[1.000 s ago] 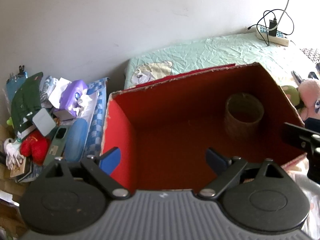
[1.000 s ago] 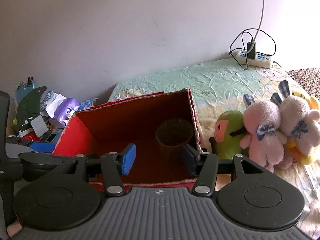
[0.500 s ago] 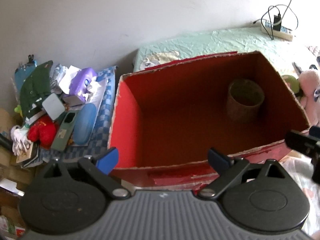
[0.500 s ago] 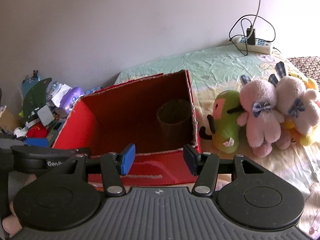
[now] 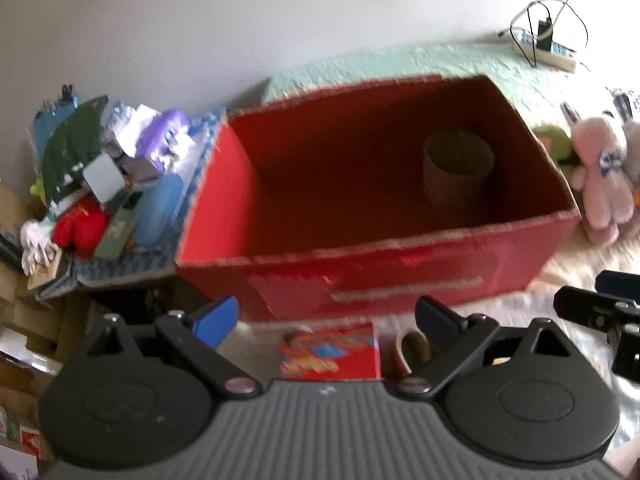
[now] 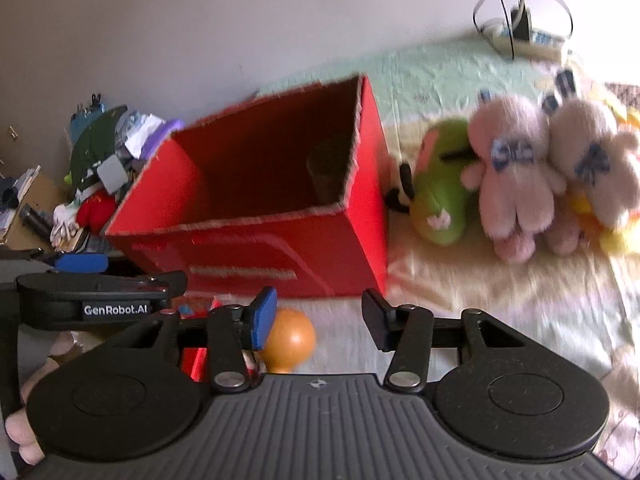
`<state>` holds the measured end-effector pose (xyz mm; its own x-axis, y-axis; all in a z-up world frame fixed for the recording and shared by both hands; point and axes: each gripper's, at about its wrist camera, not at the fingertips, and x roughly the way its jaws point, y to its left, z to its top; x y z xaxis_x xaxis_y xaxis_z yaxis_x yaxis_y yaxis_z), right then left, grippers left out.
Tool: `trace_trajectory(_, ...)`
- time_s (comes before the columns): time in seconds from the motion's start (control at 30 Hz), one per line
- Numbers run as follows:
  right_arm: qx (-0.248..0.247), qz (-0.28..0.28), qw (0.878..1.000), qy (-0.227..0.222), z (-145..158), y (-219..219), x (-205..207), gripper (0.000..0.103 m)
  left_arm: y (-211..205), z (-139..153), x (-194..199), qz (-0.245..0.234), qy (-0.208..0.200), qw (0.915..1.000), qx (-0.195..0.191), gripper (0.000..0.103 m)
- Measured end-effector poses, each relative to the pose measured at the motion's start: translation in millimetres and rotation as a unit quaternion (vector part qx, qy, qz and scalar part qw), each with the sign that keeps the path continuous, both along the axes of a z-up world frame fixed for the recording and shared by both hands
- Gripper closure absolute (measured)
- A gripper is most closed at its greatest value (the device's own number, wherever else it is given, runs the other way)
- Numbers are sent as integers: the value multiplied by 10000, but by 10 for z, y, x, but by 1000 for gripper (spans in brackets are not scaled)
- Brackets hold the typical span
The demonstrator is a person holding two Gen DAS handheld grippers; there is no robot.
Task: Organize objects
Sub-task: 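Move the right tool down toward the brown pinecone, then close the right tool on the brown pinecone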
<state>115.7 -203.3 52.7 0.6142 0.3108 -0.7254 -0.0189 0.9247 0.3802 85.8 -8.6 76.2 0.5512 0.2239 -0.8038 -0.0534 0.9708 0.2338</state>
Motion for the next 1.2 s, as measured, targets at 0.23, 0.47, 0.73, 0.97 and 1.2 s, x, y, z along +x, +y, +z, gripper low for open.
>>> trace_trajectory(0.23, 484, 314, 9967, 563, -250, -127, -20, 63, -113, -203, -224, -143, 271, 9991, -286, 16)
trace_trajectory(0.47, 955, 630, 9871, 1118, -461, -163, 1, 63, -288, -309, -485, -734, 379, 9948, -595, 17)
trace_trajectory(0.73, 1149, 693, 9803, 1453, -637, -226, 9, 62, -498, -503, -689, -1476, 585, 9809, -1120, 28)
trace_trajectory(0.97, 1465, 754, 9719, 1684, -718, -272, 6, 62, -659, -632, -725, -1851, 689, 9718, -1288, 32)
trace_trajectory(1.2, 1638, 752, 9665, 1829, -789, -242, 5, 61, -716, -761, -695, -1994, 838, 9663, -1396, 40)
